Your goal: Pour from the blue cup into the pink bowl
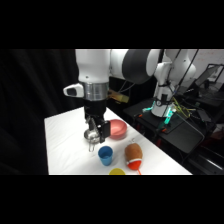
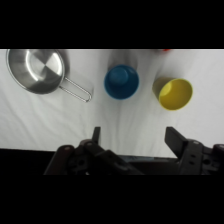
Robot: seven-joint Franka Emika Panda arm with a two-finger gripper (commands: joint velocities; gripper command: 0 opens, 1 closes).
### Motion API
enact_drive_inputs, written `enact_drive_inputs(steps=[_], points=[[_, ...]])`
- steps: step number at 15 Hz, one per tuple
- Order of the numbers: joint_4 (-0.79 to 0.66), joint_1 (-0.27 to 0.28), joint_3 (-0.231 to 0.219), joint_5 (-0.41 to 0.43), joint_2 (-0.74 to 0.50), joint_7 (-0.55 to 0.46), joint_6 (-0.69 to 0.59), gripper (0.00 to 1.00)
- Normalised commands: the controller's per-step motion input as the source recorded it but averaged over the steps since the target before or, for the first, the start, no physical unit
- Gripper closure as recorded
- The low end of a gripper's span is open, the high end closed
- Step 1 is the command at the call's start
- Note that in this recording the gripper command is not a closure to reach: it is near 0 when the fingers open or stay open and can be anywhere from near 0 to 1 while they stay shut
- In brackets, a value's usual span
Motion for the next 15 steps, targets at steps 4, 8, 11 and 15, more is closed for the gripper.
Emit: enact_drive_inputs(steps=[4, 8, 11, 15], points=[[-0.19, 0.065, 0.052, 0.08, 0.07, 0.08, 0.3, 0.0], [-0.07, 0.013, 0.051, 0.177, 0.13, 0.0, 0.29, 0.0], [0.05, 0.082, -0.067, 0.018, 0.22, 0.16, 0.34, 0.0], [0.07, 0.147, -0.183, -0.109, 0.24, 0.19, 0.38, 0.0]])
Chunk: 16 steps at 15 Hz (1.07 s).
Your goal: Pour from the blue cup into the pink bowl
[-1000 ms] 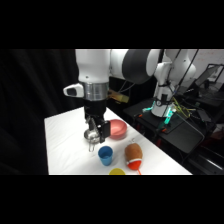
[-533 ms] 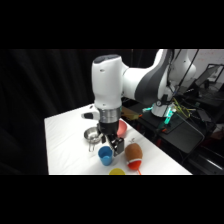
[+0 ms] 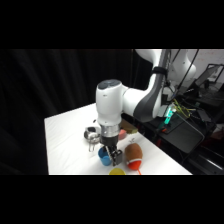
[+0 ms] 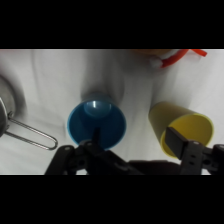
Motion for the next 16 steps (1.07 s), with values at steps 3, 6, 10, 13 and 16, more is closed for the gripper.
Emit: enact_drive_inputs(steps=[3, 6, 10, 13, 16], points=[[0.1, 0.104, -0.135, -0.032, 0.18, 0.12, 0.21, 0.0], [0.08, 0.113, -0.128, -0.034, 0.08, 0.12, 0.12, 1.0], [0.07, 0.101, -0.128, -0.061, -0.01, 0.1, 0.0, 1.0], [0.09, 0.073, -0.121, -0.065, -0.04, 0.1, -0.16, 0.58], [0.12, -0.028, -0.025, 0.052, -0.09, 0.08, -0.41, 0.04]])
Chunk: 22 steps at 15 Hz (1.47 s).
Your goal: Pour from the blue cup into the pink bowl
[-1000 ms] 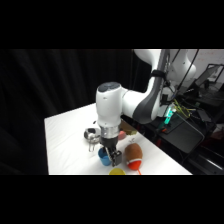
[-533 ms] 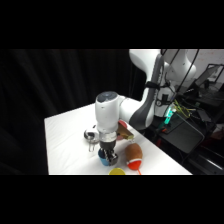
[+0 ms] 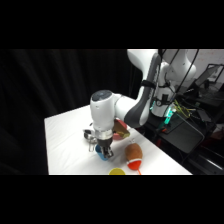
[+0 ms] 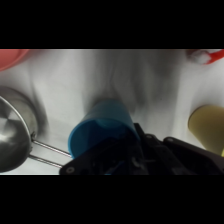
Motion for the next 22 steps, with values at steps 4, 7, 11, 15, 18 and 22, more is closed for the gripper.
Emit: enact_drive_inputs(steps=[4, 7, 11, 15, 18, 22], points=[[-0.04, 0.036, -0.039, -0.019, -0.37, 0.15, -0.46, 0.06], [-0.25, -0.01, 0.0, -0.024, -0.61, 0.12, -0.36, 0.06], [-0.53, -0.126, 0.016, 0.034, -0.73, 0.05, -0.16, 0.06], [-0.75, -0.215, 0.048, 0.226, -0.83, -0.19, 0.01, 0.07], [-0.61, -0.202, 0.024, 0.617, -0.65, -0.69, 0.13, 0.08], [-0.14, -0.121, -0.12, 0.892, -0.18, -1.0, -0.2, 0.14]])
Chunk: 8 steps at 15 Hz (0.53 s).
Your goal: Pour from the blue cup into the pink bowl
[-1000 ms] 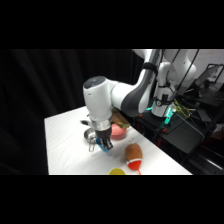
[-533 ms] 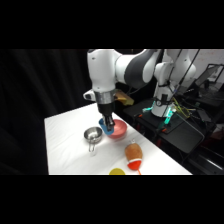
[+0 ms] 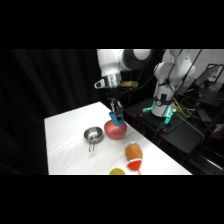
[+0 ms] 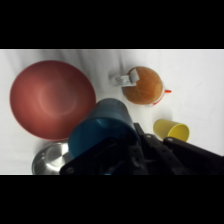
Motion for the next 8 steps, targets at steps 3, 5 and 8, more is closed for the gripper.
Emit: enact_drive_inputs(steps=[3, 5, 8], points=[[0.19, -0.209, -0.221, 0.714, 0.19, -0.99, -0.52, 0.14], [0.36, -0.258, -0.171, 0.549, 0.36, -0.85, -0.67, 0.14], [0.5, -0.264, -0.085, 0.421, 0.48, -0.6, -0.77, 0.14]])
